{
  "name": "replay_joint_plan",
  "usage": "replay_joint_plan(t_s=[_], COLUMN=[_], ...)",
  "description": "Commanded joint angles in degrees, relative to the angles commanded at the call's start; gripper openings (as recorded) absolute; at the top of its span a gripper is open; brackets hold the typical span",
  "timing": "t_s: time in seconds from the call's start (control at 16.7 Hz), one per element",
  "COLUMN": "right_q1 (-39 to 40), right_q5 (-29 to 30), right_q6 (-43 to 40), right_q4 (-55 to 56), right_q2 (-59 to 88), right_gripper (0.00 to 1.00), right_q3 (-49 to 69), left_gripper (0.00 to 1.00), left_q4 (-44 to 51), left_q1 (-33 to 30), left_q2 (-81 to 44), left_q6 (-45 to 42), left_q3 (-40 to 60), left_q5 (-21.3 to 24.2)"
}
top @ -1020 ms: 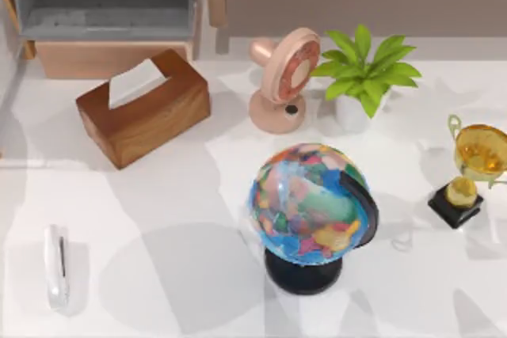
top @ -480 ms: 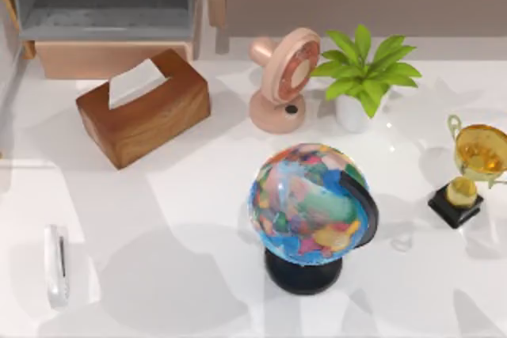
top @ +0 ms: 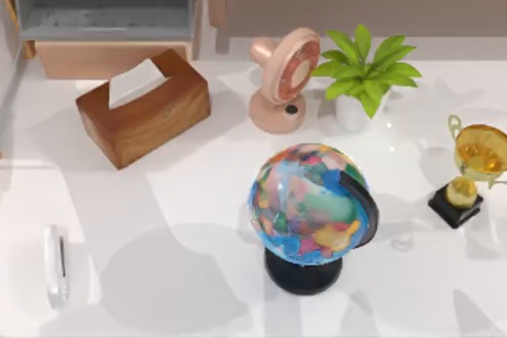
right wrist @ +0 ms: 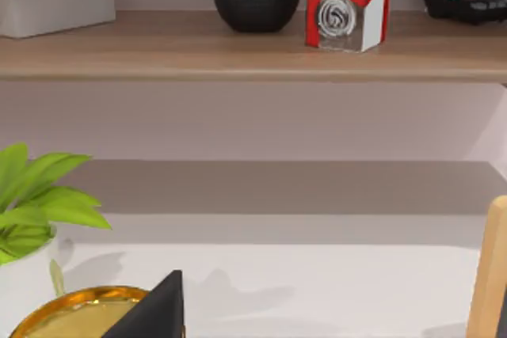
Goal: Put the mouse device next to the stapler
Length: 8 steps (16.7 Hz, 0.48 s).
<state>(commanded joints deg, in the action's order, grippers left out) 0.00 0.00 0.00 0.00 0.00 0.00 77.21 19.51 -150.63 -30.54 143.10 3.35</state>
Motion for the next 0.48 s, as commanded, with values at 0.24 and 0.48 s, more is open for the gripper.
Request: replay_joint_plan(t_s=[0.24,0.48], right_q1=[0.00,0.00], right_q5=[0.00,0.00], right_q6=[0.00,0.00], right_q4=[0.00,0.00], right_q2=[0.00,0.00], right_gripper=[1.00,1.00], right_q3=[0.00,0.00], left_gripper=[1.00,1.00], left_q4=[-1.27,-3.07], left_q1=[0.18,0.23], left_q2=[0.56,0.65], left_q6=[-0.31,-0.26], left_q3=[-1.89,-3.76], left_q5=[0.11,0.07])
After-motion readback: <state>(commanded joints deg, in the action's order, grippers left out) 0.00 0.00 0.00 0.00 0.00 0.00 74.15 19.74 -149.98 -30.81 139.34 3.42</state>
